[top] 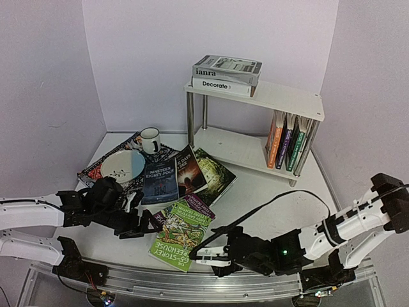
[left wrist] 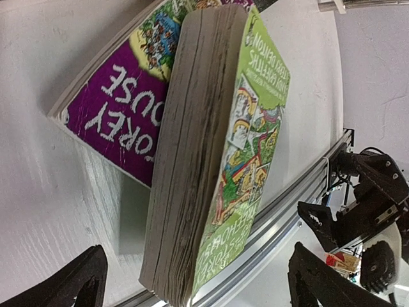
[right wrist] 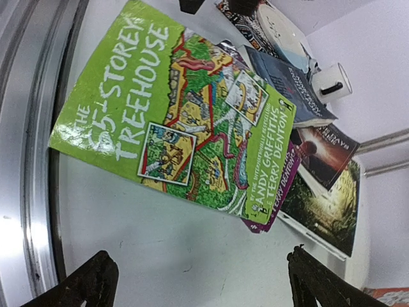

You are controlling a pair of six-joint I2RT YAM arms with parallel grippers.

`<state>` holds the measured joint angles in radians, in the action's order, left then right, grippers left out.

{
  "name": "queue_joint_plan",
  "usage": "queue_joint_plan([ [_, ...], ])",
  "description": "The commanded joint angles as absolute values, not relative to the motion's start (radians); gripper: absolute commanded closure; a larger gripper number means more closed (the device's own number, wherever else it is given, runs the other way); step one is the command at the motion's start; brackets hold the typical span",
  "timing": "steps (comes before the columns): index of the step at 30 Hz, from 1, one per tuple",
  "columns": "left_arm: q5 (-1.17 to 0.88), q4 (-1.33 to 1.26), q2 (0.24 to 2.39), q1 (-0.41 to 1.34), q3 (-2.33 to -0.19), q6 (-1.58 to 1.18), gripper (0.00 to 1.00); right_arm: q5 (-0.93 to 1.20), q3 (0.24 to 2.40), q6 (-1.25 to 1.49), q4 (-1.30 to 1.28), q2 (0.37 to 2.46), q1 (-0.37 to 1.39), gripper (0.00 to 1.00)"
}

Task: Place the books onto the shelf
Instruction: Pick up the book from the book pile.

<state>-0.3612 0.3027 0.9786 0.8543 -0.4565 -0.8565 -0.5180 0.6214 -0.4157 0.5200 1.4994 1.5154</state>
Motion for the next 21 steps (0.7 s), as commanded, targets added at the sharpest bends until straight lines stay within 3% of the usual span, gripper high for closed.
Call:
queue_joint_plan([
  [1,-0.414,0.25,1.002,0.857,-0.432,-0.864,0.0,-0.691,0.683,-0.658,0.629,1.581,1.542,0.07],
  [14,-0.484,-0.054,1.067,0.857,-0.303,-0.949,0.06,-0.724,0.691,-0.69,0.663,1.605,1.544,0.09],
  [21,-0.483,-0.118,1.096,0.857,-0.273,-0.992,0.13,-0.807,0.623,-0.709,0.675,1.519,1.548,0.09],
])
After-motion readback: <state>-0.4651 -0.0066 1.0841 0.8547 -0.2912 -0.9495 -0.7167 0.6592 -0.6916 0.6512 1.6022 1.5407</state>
